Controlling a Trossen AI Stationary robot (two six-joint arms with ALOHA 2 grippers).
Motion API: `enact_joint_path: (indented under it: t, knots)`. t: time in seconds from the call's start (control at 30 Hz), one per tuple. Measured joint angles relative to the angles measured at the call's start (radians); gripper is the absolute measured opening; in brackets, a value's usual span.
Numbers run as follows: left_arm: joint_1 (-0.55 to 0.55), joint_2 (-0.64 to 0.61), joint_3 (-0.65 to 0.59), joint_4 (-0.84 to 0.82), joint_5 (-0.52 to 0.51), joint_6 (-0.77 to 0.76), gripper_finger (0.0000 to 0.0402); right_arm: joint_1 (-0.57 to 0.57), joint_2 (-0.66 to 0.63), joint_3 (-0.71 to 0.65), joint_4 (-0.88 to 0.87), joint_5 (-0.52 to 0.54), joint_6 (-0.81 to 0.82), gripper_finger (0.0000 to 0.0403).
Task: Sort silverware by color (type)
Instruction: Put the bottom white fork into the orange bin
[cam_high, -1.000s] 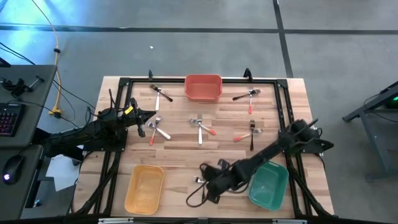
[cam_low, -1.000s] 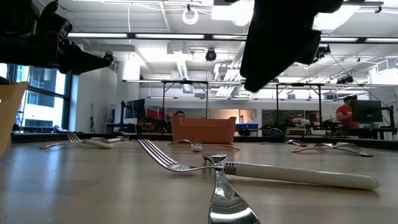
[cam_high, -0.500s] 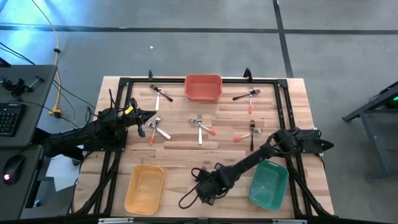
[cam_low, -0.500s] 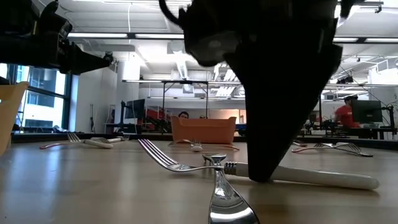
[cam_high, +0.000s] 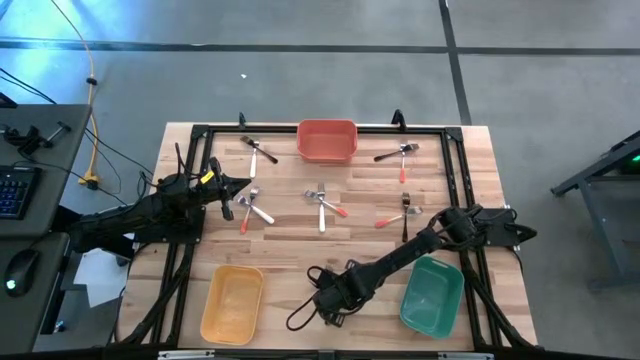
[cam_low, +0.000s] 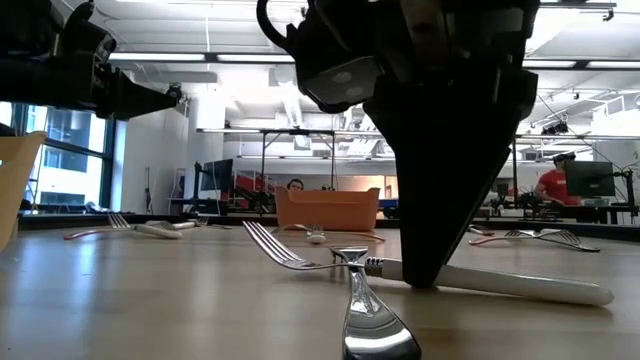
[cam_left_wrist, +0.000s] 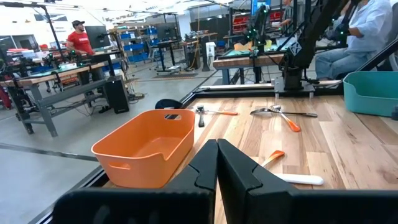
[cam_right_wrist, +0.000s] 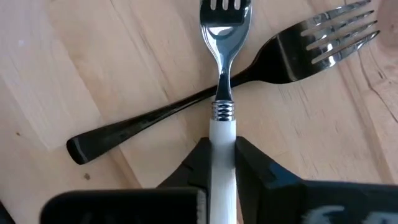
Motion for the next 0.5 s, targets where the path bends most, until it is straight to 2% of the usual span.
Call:
enact_joint_path:
  t: [0.13, 0.27, 0.5]
  knots:
    - [0.000, 0.000, 0.000, 0.000, 0.000, 0.000, 0.0000, -0.006, -0.004, 0.014, -0.008, -0.017, 0.005, 0.0031]
    - [0.000, 0.000, 0.000, 0.000, 0.000, 0.000, 0.0000, -0.022, -0.007, 0.084, -0.036, -0.017, -0.003, 0.0019]
    - [0.000, 0.000, 0.000, 0.000, 0.000, 0.000, 0.0000, -0.104, -0.010, 0.304, -0.317, 0.040, -0.085, 0.0016]
